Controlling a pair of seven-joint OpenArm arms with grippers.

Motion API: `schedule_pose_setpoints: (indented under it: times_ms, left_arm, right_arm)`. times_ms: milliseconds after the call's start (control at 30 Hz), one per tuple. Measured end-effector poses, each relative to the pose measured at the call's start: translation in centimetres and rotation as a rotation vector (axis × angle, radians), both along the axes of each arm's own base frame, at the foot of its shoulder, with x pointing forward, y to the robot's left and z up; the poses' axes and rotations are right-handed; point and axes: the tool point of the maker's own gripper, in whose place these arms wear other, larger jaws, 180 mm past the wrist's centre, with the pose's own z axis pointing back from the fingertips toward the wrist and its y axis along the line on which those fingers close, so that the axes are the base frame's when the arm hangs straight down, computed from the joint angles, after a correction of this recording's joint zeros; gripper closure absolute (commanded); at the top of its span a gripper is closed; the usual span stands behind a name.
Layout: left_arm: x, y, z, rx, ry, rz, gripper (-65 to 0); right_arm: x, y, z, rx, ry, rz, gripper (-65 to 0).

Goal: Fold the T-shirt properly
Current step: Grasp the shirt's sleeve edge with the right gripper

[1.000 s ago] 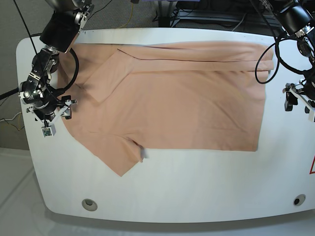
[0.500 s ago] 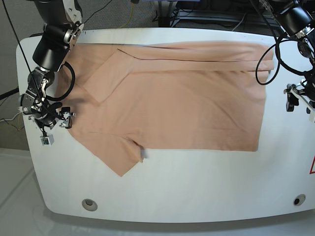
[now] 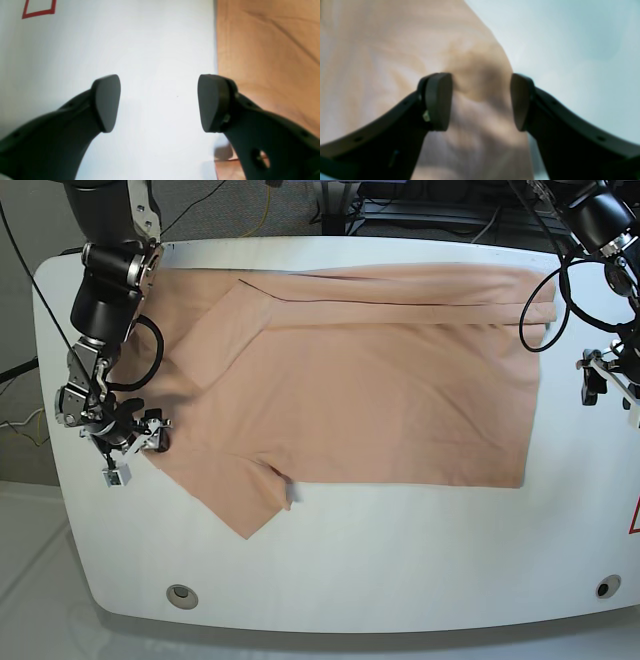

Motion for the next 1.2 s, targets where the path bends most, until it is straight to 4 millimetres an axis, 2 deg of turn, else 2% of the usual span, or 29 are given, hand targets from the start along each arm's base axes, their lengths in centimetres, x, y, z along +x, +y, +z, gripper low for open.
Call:
schedule_pose_setpoints:
  times_ms: [233,1067,1133,1200]
  left_arm:
    - [-0.1,0.0,-0.1,0.000,0.002,0.000,-45.5]
    - [-0.1,0.0,-0.1,0.001,0.003,0.000,-45.5]
    - [-0.1,0.0,-0.1,0.001,0.003,0.000,-45.5]
    - [-0.1,0.0,-0.1,0.000,0.003,0.000,-45.5]
  right_arm:
    - [0.8,0.1,0.2,0.022,-0.014,-0.008,-35.5]
    - [0.1,1.3,-0.8,0.064,-0.047,-0.013,-35.4]
    - [0.1,1.6,-0.9,0.067,-0.046,-0.011,-34.6]
    - [0.2,1.8,-0.8,0.069,-0.048,-0.010,-30.5]
